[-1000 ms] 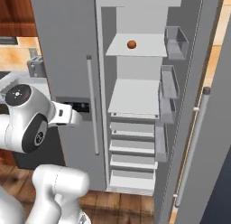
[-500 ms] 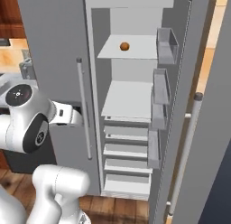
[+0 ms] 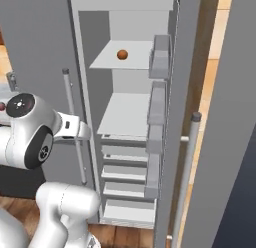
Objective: Pick the tangerine and peach from the fridge and place them inside the tupperware on the counter.
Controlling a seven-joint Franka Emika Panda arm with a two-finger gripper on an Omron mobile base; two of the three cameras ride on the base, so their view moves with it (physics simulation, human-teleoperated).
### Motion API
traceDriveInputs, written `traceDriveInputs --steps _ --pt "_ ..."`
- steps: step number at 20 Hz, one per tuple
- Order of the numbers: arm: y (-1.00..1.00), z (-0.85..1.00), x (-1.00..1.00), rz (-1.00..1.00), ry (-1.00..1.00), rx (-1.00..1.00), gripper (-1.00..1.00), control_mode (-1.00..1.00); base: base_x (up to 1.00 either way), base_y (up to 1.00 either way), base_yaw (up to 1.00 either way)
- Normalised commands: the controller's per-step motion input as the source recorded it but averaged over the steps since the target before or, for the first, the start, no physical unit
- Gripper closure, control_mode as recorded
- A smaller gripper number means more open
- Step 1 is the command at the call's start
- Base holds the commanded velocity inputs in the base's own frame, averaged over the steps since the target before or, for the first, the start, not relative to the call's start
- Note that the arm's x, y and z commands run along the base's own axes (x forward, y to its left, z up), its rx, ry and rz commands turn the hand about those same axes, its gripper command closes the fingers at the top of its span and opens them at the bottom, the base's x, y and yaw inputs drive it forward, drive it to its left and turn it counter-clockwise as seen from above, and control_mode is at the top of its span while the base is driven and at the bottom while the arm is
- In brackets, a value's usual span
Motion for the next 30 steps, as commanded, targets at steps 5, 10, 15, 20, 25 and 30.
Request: traceDriveInputs --steps 5,10,15,20,25,30 --pt "0.00 0.00 0.00 0.00 0.00 0.00 -1.00 1.00 0.43 -0.29 0.00" --pt "0.00 0.00 0.00 0.00 0.00 0.00 -1.00 1.00 0.62 -0.08 0.00" --pt "0.00 0.00 0.00 0.00 0.00 0.00 -1.00 1.00 0.64 -0.19 0.00" --pt "0.00 0.00 0.00 0.00 0.00 0.00 -1.00 1.00 0.38 -0.31 0.00" --pt "0.00 0.00 0.00 0.00 0.00 0.00 -1.00 1.00 0.19 -0.30 0.00" --pt "0.00 0.00 0.00 0.00 0.00 0.00 -1.00 1.00 0.23 -0.05 0.00"
